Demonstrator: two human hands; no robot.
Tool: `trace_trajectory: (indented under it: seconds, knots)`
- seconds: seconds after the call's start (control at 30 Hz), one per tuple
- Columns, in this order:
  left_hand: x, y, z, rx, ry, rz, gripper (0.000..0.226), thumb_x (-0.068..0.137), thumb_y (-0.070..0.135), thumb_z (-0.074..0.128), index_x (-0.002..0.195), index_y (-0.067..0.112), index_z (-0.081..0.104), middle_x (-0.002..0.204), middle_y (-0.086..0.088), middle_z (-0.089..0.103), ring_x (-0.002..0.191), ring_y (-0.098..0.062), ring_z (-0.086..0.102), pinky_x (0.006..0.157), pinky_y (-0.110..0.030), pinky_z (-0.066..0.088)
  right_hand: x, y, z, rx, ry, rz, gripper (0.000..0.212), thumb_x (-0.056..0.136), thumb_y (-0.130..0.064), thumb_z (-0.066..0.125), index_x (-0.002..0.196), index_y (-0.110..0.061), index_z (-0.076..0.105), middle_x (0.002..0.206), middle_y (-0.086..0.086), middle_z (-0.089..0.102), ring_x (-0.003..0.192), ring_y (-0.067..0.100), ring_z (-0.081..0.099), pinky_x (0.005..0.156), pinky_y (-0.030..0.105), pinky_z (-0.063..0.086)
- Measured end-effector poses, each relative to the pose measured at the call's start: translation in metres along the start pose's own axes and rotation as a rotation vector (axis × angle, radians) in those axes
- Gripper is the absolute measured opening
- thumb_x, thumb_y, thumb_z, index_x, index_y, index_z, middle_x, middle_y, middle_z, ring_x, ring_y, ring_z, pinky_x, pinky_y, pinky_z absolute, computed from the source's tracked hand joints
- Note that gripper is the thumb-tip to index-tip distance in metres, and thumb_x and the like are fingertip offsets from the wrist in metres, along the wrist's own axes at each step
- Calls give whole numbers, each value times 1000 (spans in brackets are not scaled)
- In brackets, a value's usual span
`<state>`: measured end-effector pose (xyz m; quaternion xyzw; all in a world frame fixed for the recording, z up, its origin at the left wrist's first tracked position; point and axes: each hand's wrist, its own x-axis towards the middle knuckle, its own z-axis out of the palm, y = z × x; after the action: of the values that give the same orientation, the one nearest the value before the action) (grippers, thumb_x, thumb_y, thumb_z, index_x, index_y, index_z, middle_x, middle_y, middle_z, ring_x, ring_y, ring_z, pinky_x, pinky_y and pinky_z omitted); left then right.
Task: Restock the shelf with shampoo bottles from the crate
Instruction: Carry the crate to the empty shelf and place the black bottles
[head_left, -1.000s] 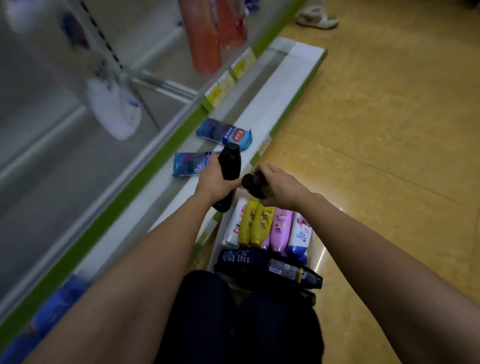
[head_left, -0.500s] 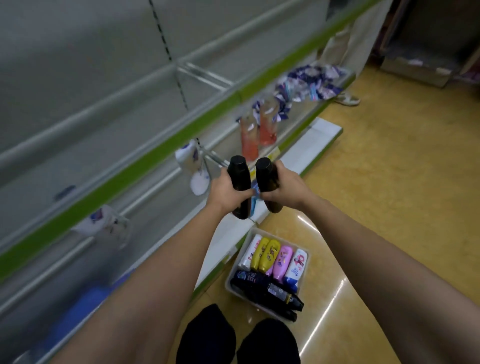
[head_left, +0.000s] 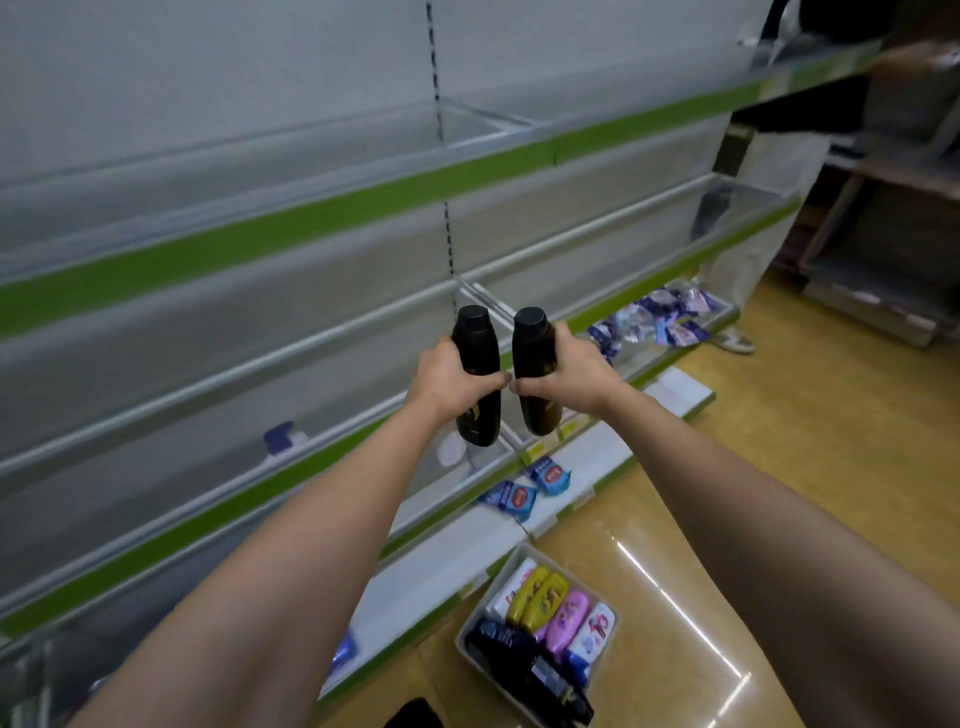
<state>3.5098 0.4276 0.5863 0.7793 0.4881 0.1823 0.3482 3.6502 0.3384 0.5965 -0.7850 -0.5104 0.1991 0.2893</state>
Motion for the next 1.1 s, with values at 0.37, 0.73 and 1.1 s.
trace_trajectory:
  seconds: [0.37, 0.73, 1.1]
  knots:
    - [-34, 53, -104, -55, 173, 70, 29, 74, 37, 76, 85, 19, 56, 86, 1, 60, 83, -16, 53, 71, -25, 39, -3, -103, -56, -37, 26, -159, 66, 74, -38, 76, 123, -8, 43, 123, 12, 57, 113, 28, 55, 81, 30, 43]
    - [-53, 71, -195, -56, 406, 26, 45, 68, 54, 72, 92, 18, 64, 96, -4, 69, 93, -25, 63, 70, -27, 44, -2, -187, -78, -44, 36, -325, 65, 68, -49, 75, 115, -13, 49, 109, 4, 61, 104, 24, 57, 83, 35, 48]
    - [-78, 53, -271, -18, 602, -18, 44, 66, 57, 71, 92, 24, 60, 94, 2, 67, 93, -22, 63, 81, -34, 52, 4, -268, -61, 5, -4, -504, 70, 62, -61, 68, 113, -16, 50, 105, 3, 63, 101, 24, 59, 87, 41, 51]
